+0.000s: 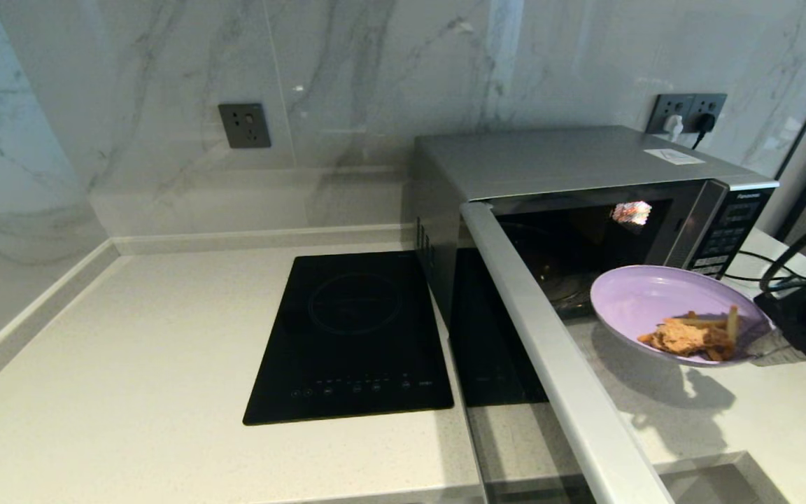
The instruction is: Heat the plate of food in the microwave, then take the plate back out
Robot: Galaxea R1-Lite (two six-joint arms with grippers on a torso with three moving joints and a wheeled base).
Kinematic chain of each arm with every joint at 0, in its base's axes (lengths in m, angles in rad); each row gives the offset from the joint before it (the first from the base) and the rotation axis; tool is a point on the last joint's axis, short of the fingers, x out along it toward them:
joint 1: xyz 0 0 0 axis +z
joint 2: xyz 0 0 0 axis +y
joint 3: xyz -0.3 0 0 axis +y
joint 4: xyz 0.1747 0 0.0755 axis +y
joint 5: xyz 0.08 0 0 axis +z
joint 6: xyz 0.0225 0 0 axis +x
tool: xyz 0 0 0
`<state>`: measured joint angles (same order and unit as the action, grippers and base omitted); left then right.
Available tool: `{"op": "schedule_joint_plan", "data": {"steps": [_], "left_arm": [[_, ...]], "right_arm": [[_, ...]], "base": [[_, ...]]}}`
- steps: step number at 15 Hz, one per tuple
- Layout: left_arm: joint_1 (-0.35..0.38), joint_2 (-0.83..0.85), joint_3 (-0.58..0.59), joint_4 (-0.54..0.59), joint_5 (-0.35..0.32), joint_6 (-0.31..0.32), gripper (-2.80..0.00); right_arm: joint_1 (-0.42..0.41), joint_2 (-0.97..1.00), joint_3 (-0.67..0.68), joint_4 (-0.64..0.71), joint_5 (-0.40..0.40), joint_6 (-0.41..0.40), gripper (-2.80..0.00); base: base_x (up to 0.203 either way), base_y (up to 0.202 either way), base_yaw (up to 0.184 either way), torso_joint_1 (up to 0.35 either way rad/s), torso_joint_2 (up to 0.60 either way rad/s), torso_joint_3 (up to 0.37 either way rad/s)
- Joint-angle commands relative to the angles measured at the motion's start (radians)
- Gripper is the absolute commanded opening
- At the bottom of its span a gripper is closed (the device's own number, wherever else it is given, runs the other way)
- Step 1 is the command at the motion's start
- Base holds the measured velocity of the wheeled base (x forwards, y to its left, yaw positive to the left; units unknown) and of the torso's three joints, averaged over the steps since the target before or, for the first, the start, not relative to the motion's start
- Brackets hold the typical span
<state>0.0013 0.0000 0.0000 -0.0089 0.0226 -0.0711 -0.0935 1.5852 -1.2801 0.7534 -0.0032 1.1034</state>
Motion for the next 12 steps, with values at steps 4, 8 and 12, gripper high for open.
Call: {"op": "schedule_joint_plan", "data": {"steps": [4, 8, 12], "left_arm": [[0.0, 0.002, 0.0, 0.0, 0.0, -0.001, -2.8], [0.0, 0.002, 0.0, 0.0, 0.0, -0.001, -2.8], [0.0, 0.002, 0.0, 0.0, 0.0, -0.001, -2.8]], "right_arm": [[-0.274, -0.07, 0.094, 0.001, 0.076, -0.095, -2.8], [-0.542, -0.002, 0.154, -0.08, 0.161, -0.253, -2.8], [-0.702, 0.105, 0.175, -0.149, 0.231, -0.385, -2.8]], "base": [[0.0, 0.0, 0.0, 0.0, 0.0, 0.0], [0.0, 0.0, 0.0, 0.0, 0.0, 0.0], [0.0, 0.0, 0.0, 0.0, 0.0, 0.0]]}}
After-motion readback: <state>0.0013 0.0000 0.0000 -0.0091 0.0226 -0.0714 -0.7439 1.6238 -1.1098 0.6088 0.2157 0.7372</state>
